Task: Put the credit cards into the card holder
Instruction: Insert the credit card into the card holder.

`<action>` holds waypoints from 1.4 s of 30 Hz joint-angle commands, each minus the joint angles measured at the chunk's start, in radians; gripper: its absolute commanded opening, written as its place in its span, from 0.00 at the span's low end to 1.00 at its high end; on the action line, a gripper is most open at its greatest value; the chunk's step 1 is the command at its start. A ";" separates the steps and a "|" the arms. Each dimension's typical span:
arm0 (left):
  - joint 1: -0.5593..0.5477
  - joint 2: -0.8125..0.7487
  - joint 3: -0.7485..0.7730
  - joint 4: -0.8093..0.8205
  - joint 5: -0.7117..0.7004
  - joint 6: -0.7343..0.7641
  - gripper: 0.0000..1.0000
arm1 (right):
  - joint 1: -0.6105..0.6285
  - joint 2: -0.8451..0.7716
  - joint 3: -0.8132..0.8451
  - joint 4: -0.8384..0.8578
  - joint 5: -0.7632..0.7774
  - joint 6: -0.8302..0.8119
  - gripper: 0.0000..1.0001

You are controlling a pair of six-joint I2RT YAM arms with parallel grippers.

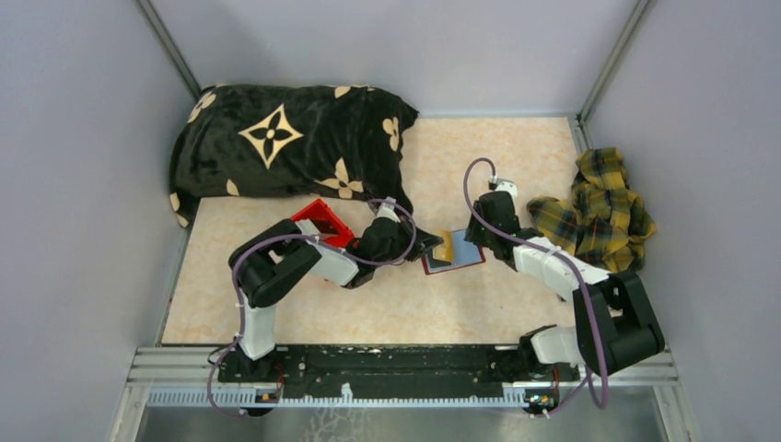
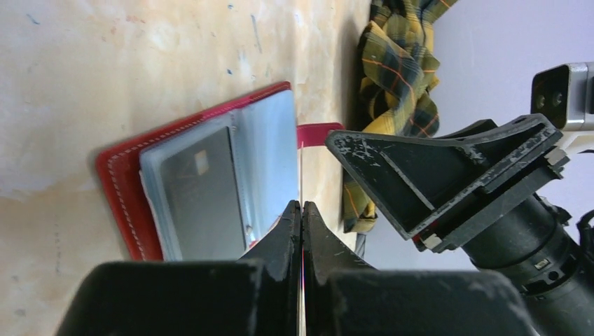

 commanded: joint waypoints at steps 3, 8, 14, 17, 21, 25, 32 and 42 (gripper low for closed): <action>-0.025 0.065 0.043 0.013 -0.061 0.005 0.00 | -0.052 0.018 0.015 0.072 -0.057 0.044 0.39; -0.046 0.097 0.054 0.015 -0.123 -0.021 0.00 | -0.083 0.032 0.003 0.082 -0.068 0.044 0.38; -0.080 0.098 0.054 -0.008 -0.220 -0.042 0.00 | -0.108 0.057 -0.010 0.099 -0.087 0.049 0.37; -0.099 0.103 0.053 -0.011 -0.265 -0.053 0.00 | -0.118 0.073 -0.016 0.111 -0.097 0.053 0.37; -0.109 0.111 0.062 -0.032 -0.293 -0.063 0.00 | -0.125 0.092 -0.021 0.119 -0.104 0.058 0.36; -0.115 0.102 0.061 -0.049 -0.322 -0.058 0.00 | -0.134 0.101 -0.026 0.128 -0.110 0.061 0.35; -0.115 0.100 0.071 -0.076 -0.346 -0.043 0.00 | -0.141 0.123 -0.025 0.138 -0.120 0.066 0.35; -0.114 0.131 0.104 -0.084 -0.340 -0.032 0.00 | -0.146 0.148 -0.025 0.146 -0.130 0.069 0.34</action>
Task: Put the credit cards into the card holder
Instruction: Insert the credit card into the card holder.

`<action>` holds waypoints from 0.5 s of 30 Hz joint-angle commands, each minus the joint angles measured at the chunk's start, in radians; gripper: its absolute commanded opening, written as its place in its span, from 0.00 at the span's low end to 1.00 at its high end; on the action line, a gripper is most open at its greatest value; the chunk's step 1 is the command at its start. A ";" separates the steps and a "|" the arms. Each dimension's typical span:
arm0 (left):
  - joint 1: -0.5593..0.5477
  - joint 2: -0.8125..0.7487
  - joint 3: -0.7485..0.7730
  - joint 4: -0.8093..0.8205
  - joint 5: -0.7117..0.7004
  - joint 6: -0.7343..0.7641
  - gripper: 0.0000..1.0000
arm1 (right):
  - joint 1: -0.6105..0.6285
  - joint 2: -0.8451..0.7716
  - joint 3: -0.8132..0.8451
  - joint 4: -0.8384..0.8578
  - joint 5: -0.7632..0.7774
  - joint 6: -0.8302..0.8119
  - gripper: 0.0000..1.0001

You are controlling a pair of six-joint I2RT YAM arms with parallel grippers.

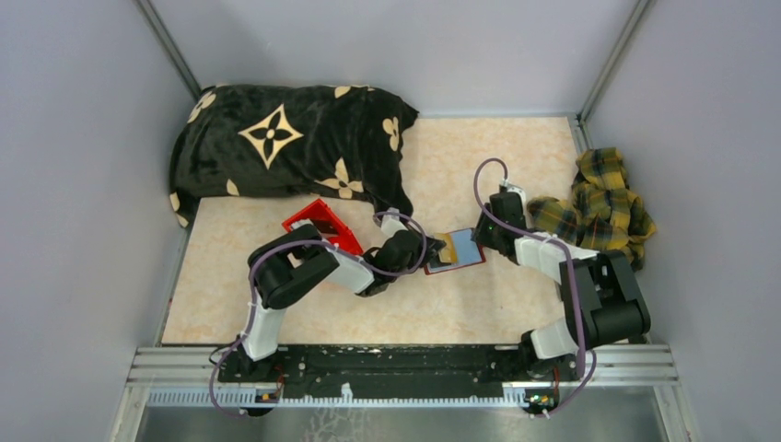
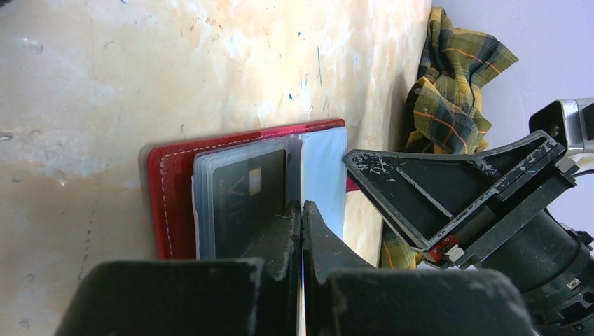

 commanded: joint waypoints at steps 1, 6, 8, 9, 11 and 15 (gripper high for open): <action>-0.004 0.034 0.032 -0.007 -0.010 0.019 0.00 | -0.012 0.015 0.001 0.044 -0.012 0.013 0.34; -0.006 0.045 0.034 -0.006 -0.005 0.015 0.00 | -0.015 0.026 0.001 0.047 -0.015 0.017 0.34; -0.007 0.048 0.031 -0.007 -0.009 0.014 0.00 | -0.016 0.027 -0.001 0.050 -0.016 0.018 0.34; -0.008 0.049 0.028 -0.008 -0.014 0.014 0.00 | -0.017 0.028 -0.001 0.051 -0.017 0.018 0.34; -0.009 0.052 0.027 -0.007 -0.018 0.014 0.00 | -0.017 0.029 -0.002 0.050 -0.019 0.019 0.34; -0.016 0.058 0.033 -0.011 -0.030 0.020 0.00 | -0.019 0.038 -0.004 0.053 -0.023 0.022 0.33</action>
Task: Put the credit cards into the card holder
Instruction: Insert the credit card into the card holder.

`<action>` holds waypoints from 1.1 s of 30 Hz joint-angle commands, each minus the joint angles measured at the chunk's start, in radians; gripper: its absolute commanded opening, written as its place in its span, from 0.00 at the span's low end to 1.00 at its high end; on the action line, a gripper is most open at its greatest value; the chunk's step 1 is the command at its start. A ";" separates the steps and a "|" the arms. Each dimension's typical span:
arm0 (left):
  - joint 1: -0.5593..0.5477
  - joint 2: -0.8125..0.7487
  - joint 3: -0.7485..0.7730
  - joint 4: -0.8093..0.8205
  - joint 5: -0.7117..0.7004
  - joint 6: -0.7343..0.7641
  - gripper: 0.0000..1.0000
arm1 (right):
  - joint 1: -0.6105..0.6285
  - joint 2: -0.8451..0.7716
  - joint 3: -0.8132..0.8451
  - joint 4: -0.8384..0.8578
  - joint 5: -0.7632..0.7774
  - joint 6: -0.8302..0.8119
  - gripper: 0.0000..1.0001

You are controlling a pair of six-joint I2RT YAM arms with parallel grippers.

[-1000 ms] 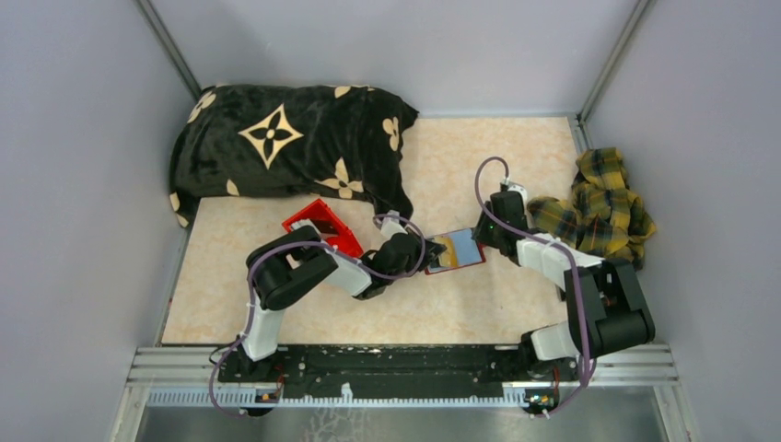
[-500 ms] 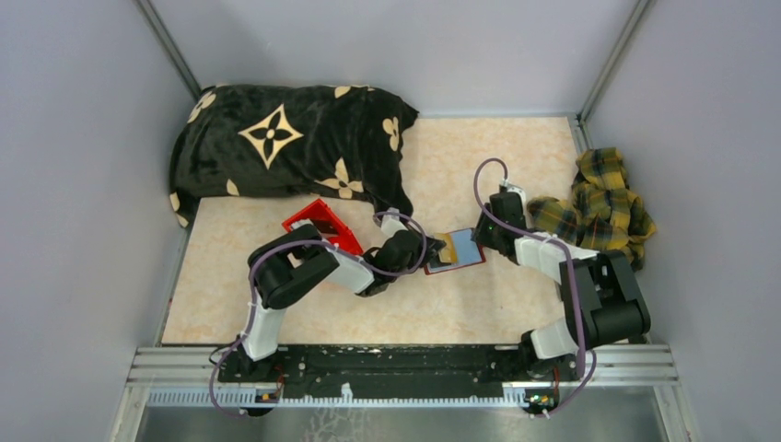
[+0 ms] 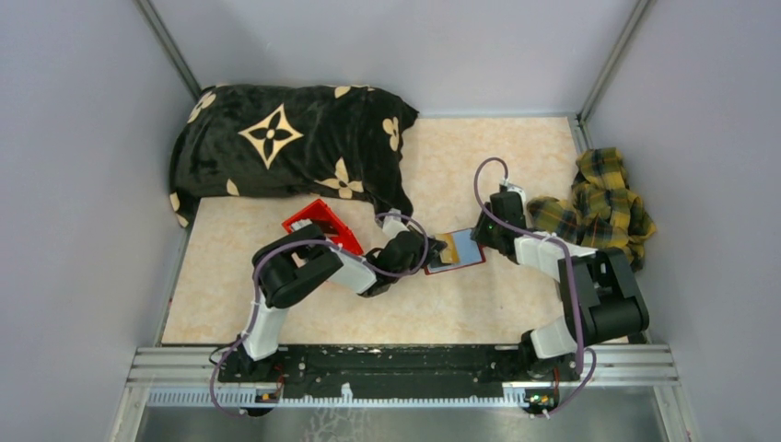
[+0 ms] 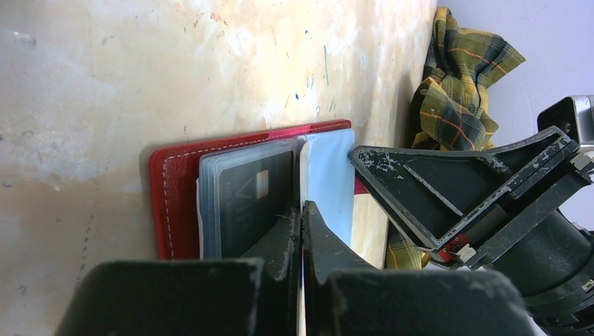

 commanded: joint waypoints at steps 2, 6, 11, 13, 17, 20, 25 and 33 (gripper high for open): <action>-0.018 0.029 0.012 -0.016 -0.036 0.018 0.00 | -0.014 0.022 -0.006 0.034 -0.009 0.013 0.33; -0.028 0.034 0.009 -0.016 -0.057 0.004 0.00 | -0.014 0.029 -0.006 0.035 -0.009 0.015 0.33; -0.043 0.050 0.009 -0.011 -0.095 -0.027 0.00 | -0.016 0.029 -0.009 0.030 -0.008 0.013 0.33; -0.045 0.058 0.011 -0.003 -0.094 -0.034 0.00 | -0.017 0.031 -0.009 0.029 -0.006 0.011 0.33; -0.045 0.064 0.010 -0.001 -0.100 -0.034 0.00 | -0.020 0.039 -0.007 0.024 -0.007 0.008 0.33; -0.044 0.062 0.004 0.001 -0.107 -0.030 0.00 | -0.023 0.048 -0.004 0.019 -0.009 0.005 0.33; -0.039 0.064 -0.013 0.040 -0.116 -0.026 0.00 | -0.028 0.062 -0.003 0.011 -0.010 0.001 0.33; -0.028 0.084 -0.048 0.180 -0.101 -0.017 0.00 | -0.028 0.083 -0.006 0.001 -0.030 0.001 0.32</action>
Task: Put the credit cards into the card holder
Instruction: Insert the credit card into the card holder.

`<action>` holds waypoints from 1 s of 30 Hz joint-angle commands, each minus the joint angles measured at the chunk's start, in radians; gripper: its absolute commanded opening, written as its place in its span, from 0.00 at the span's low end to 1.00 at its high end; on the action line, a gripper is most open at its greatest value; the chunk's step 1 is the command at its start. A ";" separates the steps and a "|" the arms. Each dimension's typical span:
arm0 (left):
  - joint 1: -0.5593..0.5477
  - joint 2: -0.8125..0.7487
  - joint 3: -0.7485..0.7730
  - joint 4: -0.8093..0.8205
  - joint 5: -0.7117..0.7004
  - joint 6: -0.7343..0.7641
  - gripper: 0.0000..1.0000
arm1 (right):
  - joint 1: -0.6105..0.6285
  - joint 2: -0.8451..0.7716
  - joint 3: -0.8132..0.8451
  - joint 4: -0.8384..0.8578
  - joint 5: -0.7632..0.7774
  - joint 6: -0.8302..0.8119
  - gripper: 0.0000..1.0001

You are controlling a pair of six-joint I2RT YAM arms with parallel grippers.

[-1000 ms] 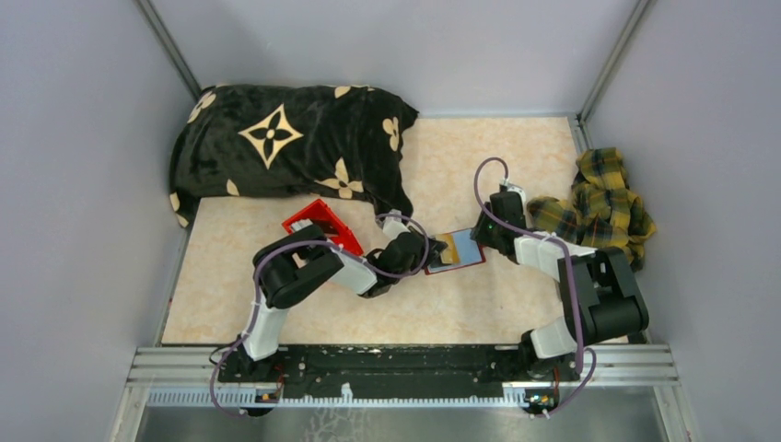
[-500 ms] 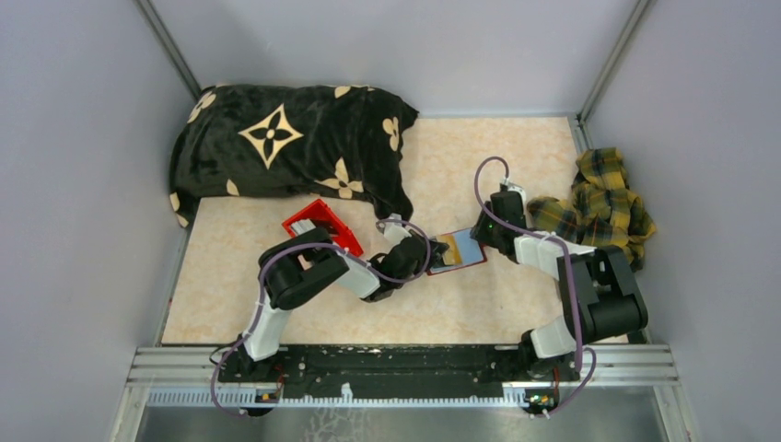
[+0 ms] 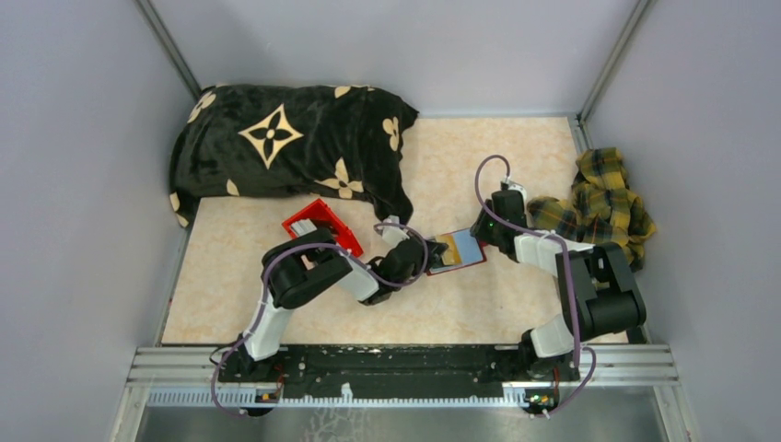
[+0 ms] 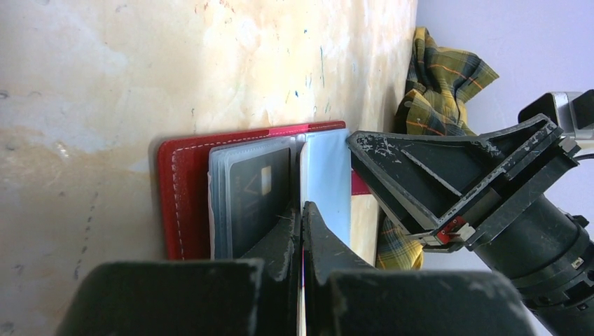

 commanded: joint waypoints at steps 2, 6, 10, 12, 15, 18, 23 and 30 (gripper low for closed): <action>0.010 0.043 -0.033 0.094 -0.005 0.025 0.00 | -0.009 0.050 -0.006 -0.070 -0.009 -0.006 0.32; 0.015 0.062 -0.040 0.138 0.008 0.039 0.00 | -0.010 0.059 -0.005 -0.075 -0.021 -0.007 0.32; 0.023 0.062 -0.048 0.161 0.009 0.077 0.00 | -0.010 0.069 -0.003 -0.078 -0.027 -0.009 0.32; 0.028 0.062 -0.048 0.167 0.010 0.095 0.00 | -0.009 0.075 0.000 -0.078 -0.029 -0.008 0.32; 0.033 0.063 -0.047 0.168 0.012 0.119 0.00 | -0.010 0.080 0.002 -0.081 -0.035 -0.008 0.31; 0.035 0.074 -0.040 0.174 0.017 0.140 0.00 | -0.010 0.083 0.000 -0.080 -0.038 -0.009 0.31; 0.035 0.084 -0.038 0.197 0.021 0.199 0.00 | -0.009 0.086 -0.003 -0.081 -0.044 -0.008 0.31; 0.038 0.102 -0.053 0.268 0.047 0.279 0.00 | 0.010 0.085 0.000 -0.085 -0.041 0.003 0.30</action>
